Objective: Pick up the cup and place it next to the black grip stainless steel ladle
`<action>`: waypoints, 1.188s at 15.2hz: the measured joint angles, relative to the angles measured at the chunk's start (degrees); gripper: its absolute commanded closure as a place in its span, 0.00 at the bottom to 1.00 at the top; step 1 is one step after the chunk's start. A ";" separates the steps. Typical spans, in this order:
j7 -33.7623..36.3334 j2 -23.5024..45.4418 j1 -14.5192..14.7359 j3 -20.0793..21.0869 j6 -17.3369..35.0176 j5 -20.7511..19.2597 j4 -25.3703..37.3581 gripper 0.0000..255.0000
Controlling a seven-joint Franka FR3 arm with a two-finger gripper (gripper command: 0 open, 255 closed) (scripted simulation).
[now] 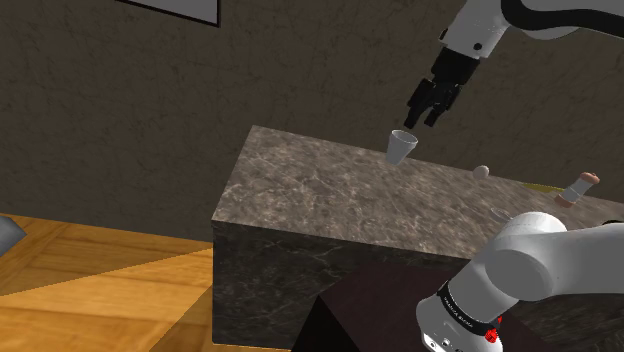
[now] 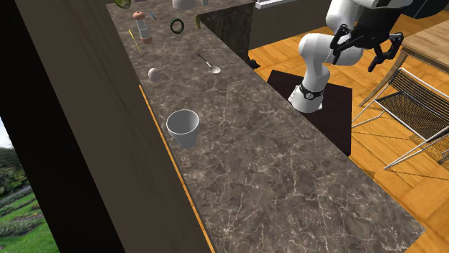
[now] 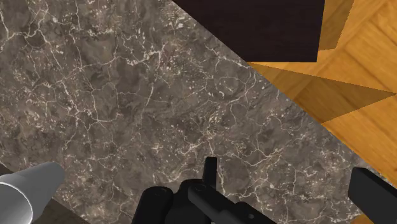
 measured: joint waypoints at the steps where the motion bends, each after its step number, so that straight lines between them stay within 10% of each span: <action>1: 0.00 0.00 0.00 0.00 0.00 0.00 0.00 0.00; 18: -15.01 21.08 -5.65 -13.13 16.01 -8.58 3.25 0.00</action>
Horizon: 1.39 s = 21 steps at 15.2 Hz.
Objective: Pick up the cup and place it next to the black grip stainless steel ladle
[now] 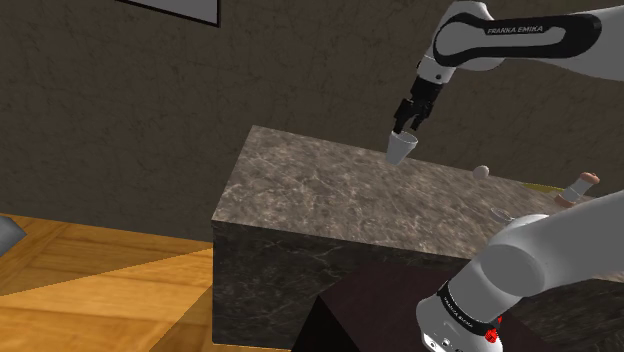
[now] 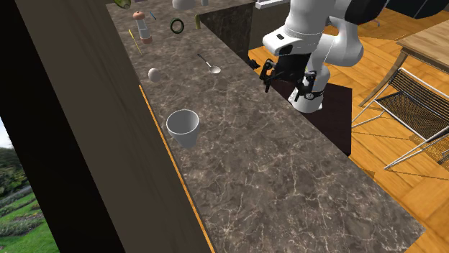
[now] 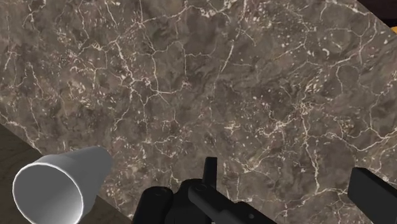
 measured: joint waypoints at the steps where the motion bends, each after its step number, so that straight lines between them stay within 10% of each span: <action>1: -0.69 2.06 -0.15 -0.61 0.91 -0.10 1.10 0.00; 21: -19.97 42.31 -8.57 -10.39 9.41 6.71 31.13 0.00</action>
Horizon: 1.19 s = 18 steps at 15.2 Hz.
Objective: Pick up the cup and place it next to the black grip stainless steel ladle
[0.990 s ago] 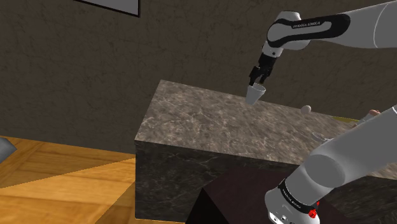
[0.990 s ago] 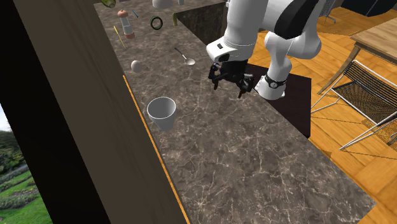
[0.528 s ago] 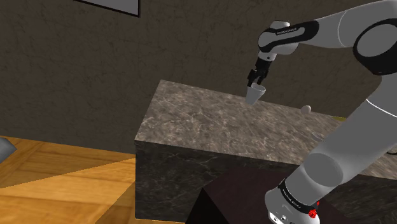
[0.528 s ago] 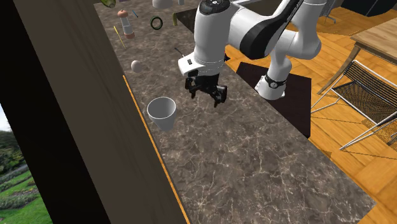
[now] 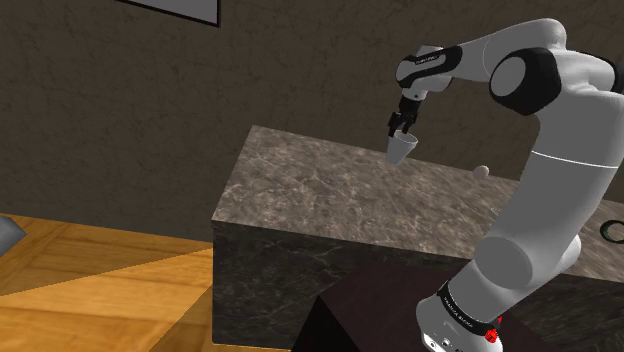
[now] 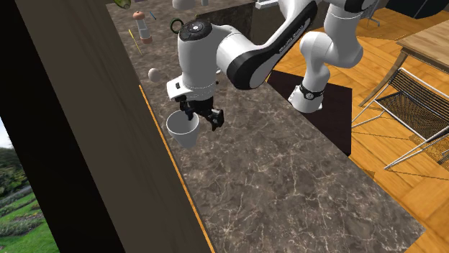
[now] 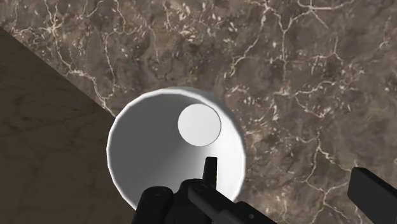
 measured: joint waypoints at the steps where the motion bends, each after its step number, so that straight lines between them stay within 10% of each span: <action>1: -0.46 2.15 -0.56 0.03 -0.24 0.54 2.25 0.00; 16: -2.22 6.92 -2.21 0.23 4.59 2.04 1.99 0.00; 17: -2.22 6.92 -2.21 0.23 4.59 2.04 1.99 1.00; 18: -2.22 6.92 -2.21 0.23 4.59 2.04 1.99 1.00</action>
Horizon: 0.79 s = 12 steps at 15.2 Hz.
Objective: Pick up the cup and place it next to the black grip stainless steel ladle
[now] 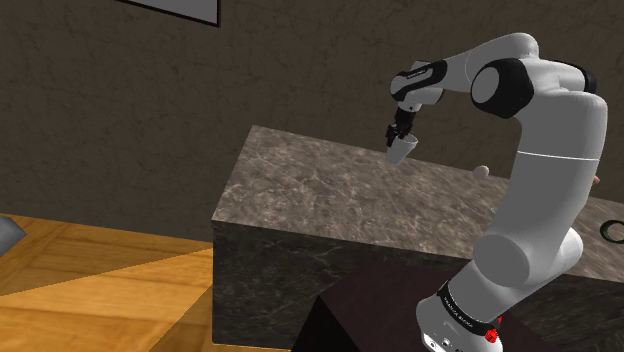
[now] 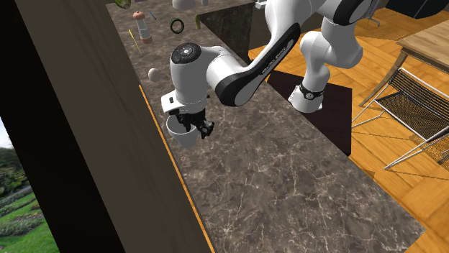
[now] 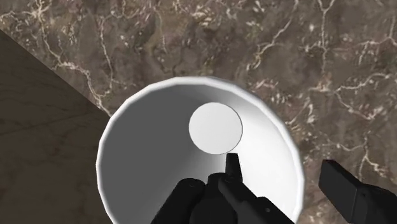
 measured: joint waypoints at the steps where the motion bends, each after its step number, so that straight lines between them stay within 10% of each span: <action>1: 0.00 0.00 0.00 0.00 0.00 0.00 0.00 1.00; 12: 0.08 -0.39 0.04 -0.07 -1.49 -0.16 1.12 1.00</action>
